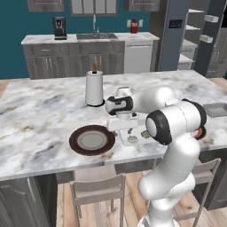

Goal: Place two dumplings into each of the tupperware containers and then place the containers in the fridge.

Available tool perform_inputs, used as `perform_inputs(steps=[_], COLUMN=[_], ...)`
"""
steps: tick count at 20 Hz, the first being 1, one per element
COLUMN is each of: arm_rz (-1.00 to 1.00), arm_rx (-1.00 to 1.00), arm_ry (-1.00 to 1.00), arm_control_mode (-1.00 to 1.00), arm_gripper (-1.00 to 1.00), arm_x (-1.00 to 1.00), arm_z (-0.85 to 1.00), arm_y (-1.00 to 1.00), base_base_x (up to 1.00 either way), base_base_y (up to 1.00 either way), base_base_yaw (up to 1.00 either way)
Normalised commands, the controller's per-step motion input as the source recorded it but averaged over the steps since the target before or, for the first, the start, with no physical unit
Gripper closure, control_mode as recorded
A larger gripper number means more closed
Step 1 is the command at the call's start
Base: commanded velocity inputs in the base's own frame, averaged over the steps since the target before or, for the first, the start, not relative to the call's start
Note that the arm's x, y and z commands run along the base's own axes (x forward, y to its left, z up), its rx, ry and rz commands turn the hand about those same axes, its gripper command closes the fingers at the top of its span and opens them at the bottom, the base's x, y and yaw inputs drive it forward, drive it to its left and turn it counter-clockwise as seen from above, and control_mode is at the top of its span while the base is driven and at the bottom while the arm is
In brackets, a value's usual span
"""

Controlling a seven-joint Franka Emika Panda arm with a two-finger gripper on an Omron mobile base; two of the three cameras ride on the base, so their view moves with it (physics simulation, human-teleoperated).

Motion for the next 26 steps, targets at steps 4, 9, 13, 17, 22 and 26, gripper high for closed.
perform_inputs(steps=[4, 9, 13, 17, 22, 26], arm_rz=[0.0, 0.0, 0.0, 0.0, 0.0, 0.0], arm_rx=[0.0, 0.0, 0.0, 0.0, 0.0, 0.0], arm_ry=[-0.18, -0.05, 0.0, -0.03, -0.02, 0.0], arm_control_mode=[-1.0, -1.0, -1.0, -1.0, -1.0, -1.0], arm_gripper=[-1.0, -1.0, -1.0, -1.0, -1.0, 1.0], arm_x=[0.19, 0.1, 0.0, 0.0, 0.0, 0.0], arm_z=[-0.21, -0.38, -0.1, -0.16, -0.15, -0.08], arm_y=[0.01, 0.05, 0.0, 0.0, 0.0, 0.01], base_base_x=[0.0, 0.0, 0.0, 0.0, 0.0, 0.0], base_base_y=[0.0, 0.0, 0.0, 0.0, 0.0, 0.0], base_base_yaw=[0.0, 0.0, 0.0, 0.0, 0.0, 0.0])
